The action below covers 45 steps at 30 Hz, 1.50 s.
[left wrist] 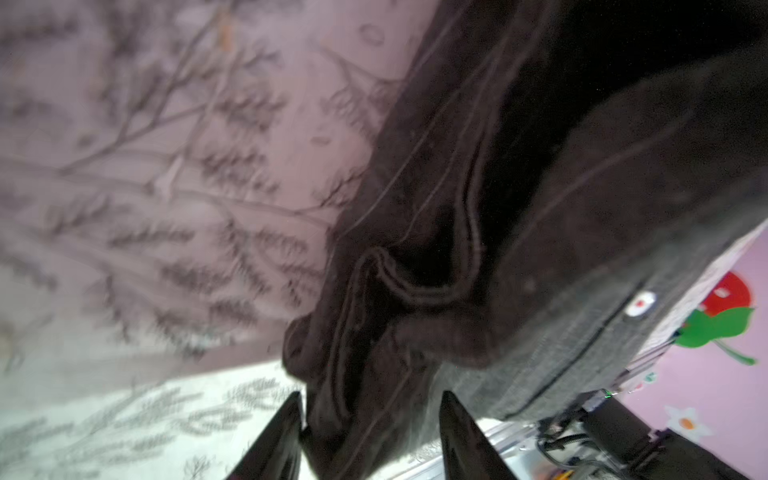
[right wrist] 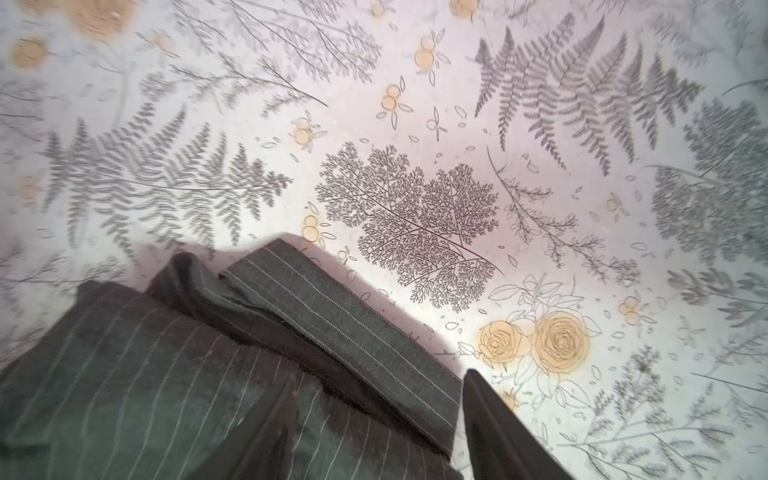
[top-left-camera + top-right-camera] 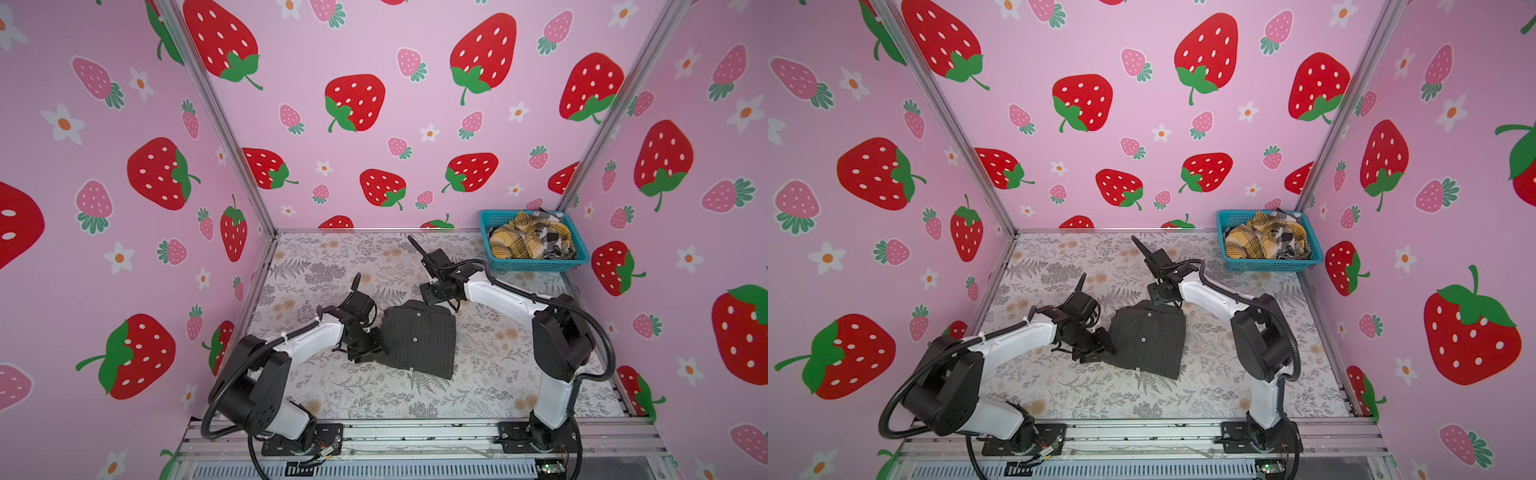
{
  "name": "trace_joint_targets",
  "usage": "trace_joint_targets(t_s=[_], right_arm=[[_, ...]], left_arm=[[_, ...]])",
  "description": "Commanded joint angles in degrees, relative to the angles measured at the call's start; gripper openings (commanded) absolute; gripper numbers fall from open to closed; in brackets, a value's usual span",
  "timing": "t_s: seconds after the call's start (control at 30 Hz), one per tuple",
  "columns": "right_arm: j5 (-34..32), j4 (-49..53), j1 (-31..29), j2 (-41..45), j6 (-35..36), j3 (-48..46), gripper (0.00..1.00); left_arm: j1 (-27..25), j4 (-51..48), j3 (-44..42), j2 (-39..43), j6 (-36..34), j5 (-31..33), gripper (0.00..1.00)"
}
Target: Fold and stack the long sleeve shirts
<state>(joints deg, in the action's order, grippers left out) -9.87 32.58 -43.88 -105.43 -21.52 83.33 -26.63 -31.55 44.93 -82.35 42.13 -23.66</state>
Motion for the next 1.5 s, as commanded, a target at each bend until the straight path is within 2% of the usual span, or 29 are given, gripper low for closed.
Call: trace_joint_targets(t_s=[0.0,0.1,0.17,0.3,0.43,0.53,0.6,0.67,0.77,0.8,0.93,1.07,1.17,1.3,1.47], right_arm=[[0.4,5.4,-2.0,4.3,-3.4,0.9,0.66],[1.2,5.9,-2.4,5.6,-6.3,-2.7,0.63],[1.3,4.7,-2.2,6.9,-8.6,-6.8,0.62],[3.1,2.6,0.3,7.4,-10.7,-12.1,0.6],[7.3,0.1,4.0,6.6,-11.0,-14.4,0.6],[9.7,-0.8,5.9,5.0,-10.4,-14.3,0.59],[10.2,-0.7,6.4,3.8,-10.2,-14.0,0.6],[10.6,-1.1,6.8,2.8,-10.1,-14.1,0.59],[11.1,-1.8,7.2,1.4,-10.2,-14.0,0.53],[11.1,-2.1,7.4,1.0,-10.2,-13.9,0.51],[11.9,-3.4,8.0,0.0,-10.3,-13.6,0.26],[11.0,-4.3,8.5,-0.6,-10.4,-12.7,0.15],[9.7,-3.7,8.7,-1.4,-10.5,-12.0,0.1],[8.6,-3.7,8.7,-1.2,-10.8,-12.8,0.12],[4.9,-1.3,8.6,-0.5,-10.7,-11.8,0.32]], left_arm=[[4.4,2.7,3.8,2.4,2.7,-1.7,0.58],[7.0,2.8,10.2,-0.8,0.8,-2.5,0.61],[7.8,3.5,14.1,-4.8,-0.4,-3.7,0.6],[9.0,5.3,19.7,-14.4,-0.2,-8.2,0.48],[9.1,7.7,22.5,-19.6,2.3,-11.3,0.38],[9.0,6.8,24.0,-21.7,3.2,-11.0,0.38],[8.9,5.3,25.3,-22.8,2.7,-10.1,0.44],[8.8,5.1,26.0,-23.7,2.5,-10.1,0.45],[8.7,7.5,26.1,-25.5,3.7,-12.6,0.32],[8.5,8.5,26.0,-26.0,4.4,-13.5,0.25],[8.3,11.8,25.8,-26.3,5.5,-14.4,0.0],[8.3,17.4,24.6,-25.9,6.0,-13.0,0.0],[8.2,23.7,21.6,-24.9,6.3,-9.1,0.0],[7.8,26.1,20.7,-25.5,5.4,-6.1,0.0],[7.1,22.9,22.1,-29.4,3.5,-0.3,0.0]])
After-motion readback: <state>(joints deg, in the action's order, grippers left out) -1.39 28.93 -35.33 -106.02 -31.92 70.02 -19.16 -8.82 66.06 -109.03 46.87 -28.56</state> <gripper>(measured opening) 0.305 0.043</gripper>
